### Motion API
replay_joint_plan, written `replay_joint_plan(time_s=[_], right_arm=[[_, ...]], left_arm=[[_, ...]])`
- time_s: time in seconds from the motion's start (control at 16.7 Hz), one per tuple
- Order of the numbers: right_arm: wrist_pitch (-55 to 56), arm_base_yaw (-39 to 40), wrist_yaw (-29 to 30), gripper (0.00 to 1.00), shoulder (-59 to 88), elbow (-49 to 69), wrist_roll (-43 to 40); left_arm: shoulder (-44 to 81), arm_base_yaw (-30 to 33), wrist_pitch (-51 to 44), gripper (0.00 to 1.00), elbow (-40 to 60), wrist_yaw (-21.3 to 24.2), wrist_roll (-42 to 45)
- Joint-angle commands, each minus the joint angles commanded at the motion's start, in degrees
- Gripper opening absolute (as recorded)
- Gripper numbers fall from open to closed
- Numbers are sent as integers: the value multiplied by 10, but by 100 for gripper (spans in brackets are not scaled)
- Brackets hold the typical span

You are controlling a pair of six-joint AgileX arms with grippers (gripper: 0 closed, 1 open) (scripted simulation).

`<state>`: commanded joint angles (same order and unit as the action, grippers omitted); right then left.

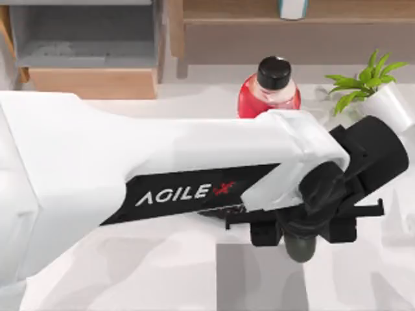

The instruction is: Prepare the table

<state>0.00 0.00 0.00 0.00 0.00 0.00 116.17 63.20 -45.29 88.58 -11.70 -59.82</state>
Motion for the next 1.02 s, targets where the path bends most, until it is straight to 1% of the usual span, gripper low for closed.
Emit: replay_joint_plan(time_s=[0.18,0.36,0.54,0.84,1.02], right_arm=[[0,0,0,100,0,0,0],[0,0,0,100,0,0,0],[0,0,0,100,0,0,0],[0,0,0,100,0,0,0],[0,0,0,100,0,0,0]], left_arm=[[-8,-2,28,0,15,-17,-3],[-14,-6,39,0,19,-17,-7],[-14,-7,29,0,14,-2,-10],[-4,-4,-18,0,-16,40,-9],[5,-4,-44,0,-39,57,-6]])
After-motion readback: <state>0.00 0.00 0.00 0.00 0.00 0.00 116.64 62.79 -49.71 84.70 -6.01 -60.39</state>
